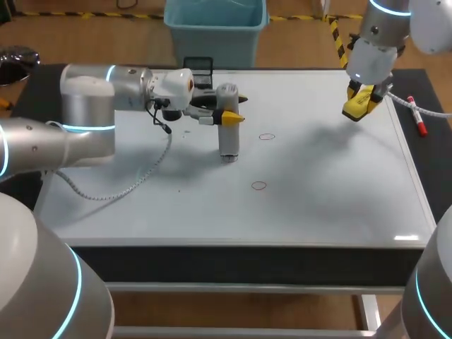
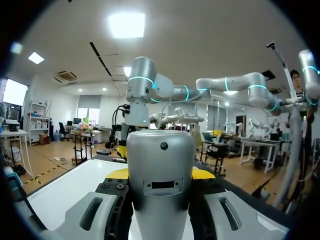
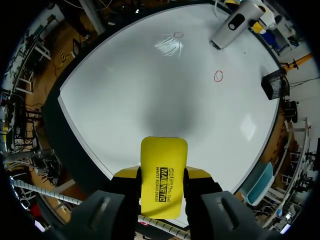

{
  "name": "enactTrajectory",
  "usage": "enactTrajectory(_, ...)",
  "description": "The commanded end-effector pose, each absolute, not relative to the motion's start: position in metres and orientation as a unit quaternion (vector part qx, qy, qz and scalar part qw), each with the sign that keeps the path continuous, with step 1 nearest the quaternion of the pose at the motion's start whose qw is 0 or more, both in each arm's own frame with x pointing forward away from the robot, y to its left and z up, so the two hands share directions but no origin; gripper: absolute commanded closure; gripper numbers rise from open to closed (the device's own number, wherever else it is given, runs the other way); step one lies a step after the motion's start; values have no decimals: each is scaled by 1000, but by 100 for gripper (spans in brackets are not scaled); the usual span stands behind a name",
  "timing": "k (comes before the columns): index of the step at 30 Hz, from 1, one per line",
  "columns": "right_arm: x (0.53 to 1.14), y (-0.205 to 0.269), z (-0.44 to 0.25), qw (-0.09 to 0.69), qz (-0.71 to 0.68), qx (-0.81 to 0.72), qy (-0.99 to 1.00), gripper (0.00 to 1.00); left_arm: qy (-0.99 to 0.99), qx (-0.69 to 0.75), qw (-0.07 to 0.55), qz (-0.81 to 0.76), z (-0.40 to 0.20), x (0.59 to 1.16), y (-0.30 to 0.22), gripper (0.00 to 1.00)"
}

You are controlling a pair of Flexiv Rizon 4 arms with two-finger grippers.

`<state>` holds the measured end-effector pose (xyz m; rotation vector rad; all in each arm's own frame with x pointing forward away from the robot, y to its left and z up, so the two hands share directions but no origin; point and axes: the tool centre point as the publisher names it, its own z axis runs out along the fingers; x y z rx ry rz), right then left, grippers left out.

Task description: Pick up the inspection probe, press it on each red-marked spot on the whiteboard one by one, put down the probe, pick up the eraser, and wipe off all the red marks.

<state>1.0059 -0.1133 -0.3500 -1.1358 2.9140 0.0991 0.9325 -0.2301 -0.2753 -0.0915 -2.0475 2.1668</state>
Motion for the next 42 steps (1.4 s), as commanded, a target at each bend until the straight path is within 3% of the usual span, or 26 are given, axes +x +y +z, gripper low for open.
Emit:
enactTrajectory(1,1005,-114,-349,6,30,-364,931,100,-683,-30,81,726,-280,931,-231,100)
enactTrajectory(42,1005,-114,-349,6,30,-364,931,100,-673,-22,85,734,-280,927,-226,100)
